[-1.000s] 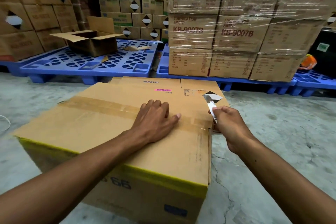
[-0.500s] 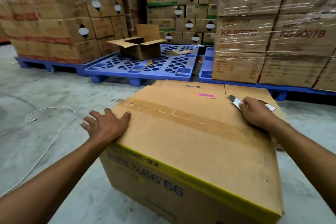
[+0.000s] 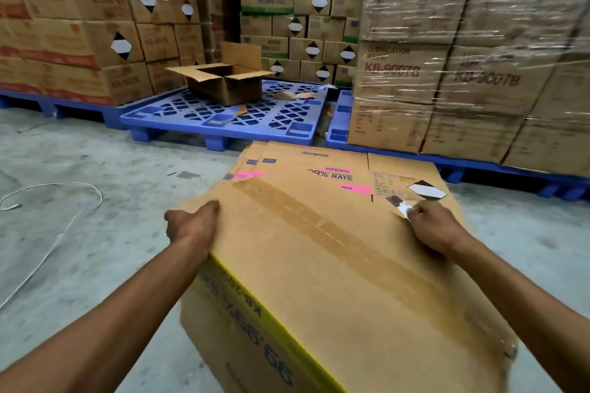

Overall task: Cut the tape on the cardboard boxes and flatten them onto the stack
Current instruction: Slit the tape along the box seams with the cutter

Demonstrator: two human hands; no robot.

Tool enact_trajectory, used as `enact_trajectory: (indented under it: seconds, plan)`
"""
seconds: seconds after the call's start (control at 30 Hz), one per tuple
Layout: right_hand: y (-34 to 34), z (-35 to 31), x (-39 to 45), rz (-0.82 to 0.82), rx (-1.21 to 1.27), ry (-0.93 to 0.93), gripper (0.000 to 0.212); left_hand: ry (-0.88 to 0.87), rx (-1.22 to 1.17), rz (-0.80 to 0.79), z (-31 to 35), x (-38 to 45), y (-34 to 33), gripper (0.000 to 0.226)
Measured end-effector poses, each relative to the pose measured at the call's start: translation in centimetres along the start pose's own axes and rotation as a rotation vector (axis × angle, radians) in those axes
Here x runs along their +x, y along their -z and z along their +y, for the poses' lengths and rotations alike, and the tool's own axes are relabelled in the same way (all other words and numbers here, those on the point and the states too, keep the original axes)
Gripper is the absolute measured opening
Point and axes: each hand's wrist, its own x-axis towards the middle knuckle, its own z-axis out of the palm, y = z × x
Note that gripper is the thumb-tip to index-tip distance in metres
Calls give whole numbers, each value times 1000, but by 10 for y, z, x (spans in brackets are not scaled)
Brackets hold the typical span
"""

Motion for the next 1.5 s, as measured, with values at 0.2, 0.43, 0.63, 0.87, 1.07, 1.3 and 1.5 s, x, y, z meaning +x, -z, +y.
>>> enact_trajectory:
  seconds: [0.2,0.43,0.63,0.87,1.07,1.3,1.5]
  plan:
    - [24,-33,-3,120,213,36,29,-165,-140,-123,61,-11,8,69]
    - [42,-49,-10,260,228,30,26,-368,-82,-454,102,-64,-38,47]
    - [29,11,-13,129,226,-212,32,-199,68,-621,18,-87,-50,74]
    - [63,-9,-20,47,301,-176,24,-386,96,-465,50,-79,-43,70]
    - [111,-29,-36,20,419,-151,25,-736,200,-431,142,-73,-41,49]
    - [104,-19,-40,132,614,-153,25,-833,486,-470,123,-63,-65,66]
    - [31,10,-36,175,612,-197,32,-647,915,-320,48,-52,-83,92]
